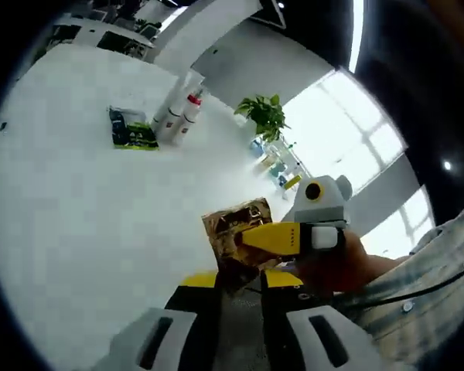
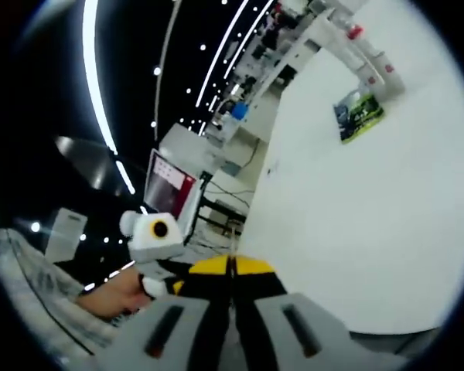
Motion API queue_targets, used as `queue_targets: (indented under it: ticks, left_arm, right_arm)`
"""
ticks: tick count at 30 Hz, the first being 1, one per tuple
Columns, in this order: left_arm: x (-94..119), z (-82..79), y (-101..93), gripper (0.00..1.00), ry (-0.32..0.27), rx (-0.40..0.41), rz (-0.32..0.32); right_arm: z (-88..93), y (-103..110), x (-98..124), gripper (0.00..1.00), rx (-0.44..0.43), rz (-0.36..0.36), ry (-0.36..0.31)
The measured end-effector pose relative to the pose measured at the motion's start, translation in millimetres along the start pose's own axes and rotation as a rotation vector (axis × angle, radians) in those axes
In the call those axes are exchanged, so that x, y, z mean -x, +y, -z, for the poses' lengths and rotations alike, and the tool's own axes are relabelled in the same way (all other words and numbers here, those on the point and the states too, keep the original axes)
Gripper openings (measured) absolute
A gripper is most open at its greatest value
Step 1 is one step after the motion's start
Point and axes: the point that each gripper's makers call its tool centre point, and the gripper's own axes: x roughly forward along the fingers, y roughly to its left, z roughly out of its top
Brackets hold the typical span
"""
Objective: Arrange the skincare products in the storage area until every visible bottle or jar stands upright without overlapping.
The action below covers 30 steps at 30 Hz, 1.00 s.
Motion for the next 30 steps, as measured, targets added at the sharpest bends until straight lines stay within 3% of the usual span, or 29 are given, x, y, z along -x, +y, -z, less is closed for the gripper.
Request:
queue_targets:
  ticks: [4,8,11,18,21,24,30]
  left_arm:
    - [2,-1.1,0.7,0.1,-0.024,0.026,0.0]
    - [5,-4.2,-2.8,0.05,-0.058,0.086,0.046]
    - [8,-4.8,-5.5,0.01,-0.061,0.1,0.071]
    - [11,-10.9,-7.1,0.0,-0.081,0.125,0.079]
    - [13,-13.8,-5.4,0.0,-0.09,0.139,0.083]
    - [15,-13.8,-4.4,0.0,-0.09,0.141,0.084]
    - [16,-12.3,-3.3,0.0,-0.09,0.157,0.093]
  right_arm:
    - [-0.3,0,-1,0.0,0.002,0.002,-0.001]
    - [-1.4,0,-1,0.01,-0.002,0.002,-0.008]
    - [-0.7,-3,-1,0.07,0.013,0.021,-0.009]
    - [-2.7,-6,0,0.11,0.03,0.037,-0.021]
    - [-3.2,-6,0,0.1,0.032,0.042,-0.025]
    - [-5.1,-2,2,0.01,0.057,0.032,-0.034]
    - [-4.4,-2,1,0.0,0.068,0.033,-0.027]
